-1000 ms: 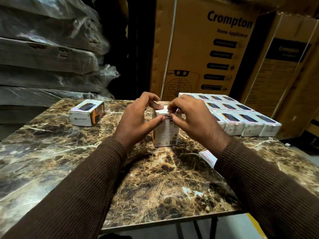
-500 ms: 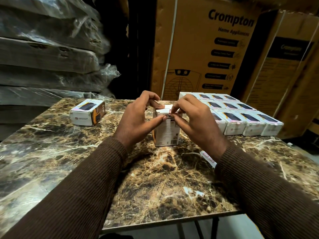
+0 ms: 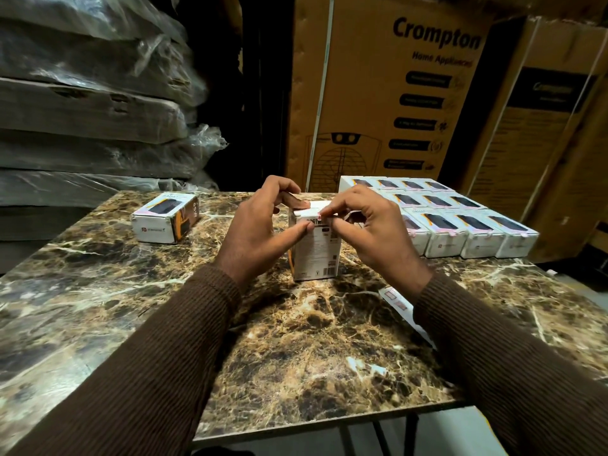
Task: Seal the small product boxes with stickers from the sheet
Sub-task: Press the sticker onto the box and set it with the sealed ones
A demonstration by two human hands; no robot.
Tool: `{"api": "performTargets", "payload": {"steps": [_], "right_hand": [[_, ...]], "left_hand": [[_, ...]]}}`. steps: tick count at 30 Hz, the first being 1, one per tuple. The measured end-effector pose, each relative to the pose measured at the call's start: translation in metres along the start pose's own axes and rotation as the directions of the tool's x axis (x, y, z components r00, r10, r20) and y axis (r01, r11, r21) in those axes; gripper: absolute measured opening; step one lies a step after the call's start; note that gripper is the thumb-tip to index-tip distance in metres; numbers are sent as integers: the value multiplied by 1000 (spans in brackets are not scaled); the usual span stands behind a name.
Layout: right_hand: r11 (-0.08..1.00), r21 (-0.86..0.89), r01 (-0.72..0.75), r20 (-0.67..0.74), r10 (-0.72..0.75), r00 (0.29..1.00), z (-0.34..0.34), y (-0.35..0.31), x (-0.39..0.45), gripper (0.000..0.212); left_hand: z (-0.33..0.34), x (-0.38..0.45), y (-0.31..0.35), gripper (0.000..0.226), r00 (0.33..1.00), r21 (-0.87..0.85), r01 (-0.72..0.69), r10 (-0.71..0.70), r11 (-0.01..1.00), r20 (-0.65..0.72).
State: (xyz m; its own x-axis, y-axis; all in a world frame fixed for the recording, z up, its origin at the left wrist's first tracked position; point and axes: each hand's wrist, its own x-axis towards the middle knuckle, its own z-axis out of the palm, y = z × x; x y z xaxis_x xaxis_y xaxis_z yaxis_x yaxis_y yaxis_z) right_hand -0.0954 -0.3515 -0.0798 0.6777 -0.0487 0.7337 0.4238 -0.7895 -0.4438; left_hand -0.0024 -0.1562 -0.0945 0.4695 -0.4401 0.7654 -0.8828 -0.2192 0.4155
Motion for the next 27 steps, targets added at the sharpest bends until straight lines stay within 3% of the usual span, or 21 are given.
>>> {"api": "performTargets", "payload": {"steps": [5, 13, 20, 27], "right_hand": [[999, 23, -42, 78, 40, 996, -9, 3, 2, 16], [999, -36, 25, -33, -26, 999, 7, 0, 1, 11], [999, 0, -41, 71, 41, 997, -2, 4, 6, 11], [996, -93, -17, 53, 22, 998, 4, -3, 10, 9]], "left_hand": [[0, 0, 0, 53, 1000, -5, -7, 7, 1000, -2], [-1, 0, 1, 54, 1000, -11, -15, 15, 1000, -7], [-1, 0, 1, 52, 1000, -11, -13, 13, 1000, -3], [-1, 0, 1, 52, 1000, -10, -23, 23, 1000, -6]]}}
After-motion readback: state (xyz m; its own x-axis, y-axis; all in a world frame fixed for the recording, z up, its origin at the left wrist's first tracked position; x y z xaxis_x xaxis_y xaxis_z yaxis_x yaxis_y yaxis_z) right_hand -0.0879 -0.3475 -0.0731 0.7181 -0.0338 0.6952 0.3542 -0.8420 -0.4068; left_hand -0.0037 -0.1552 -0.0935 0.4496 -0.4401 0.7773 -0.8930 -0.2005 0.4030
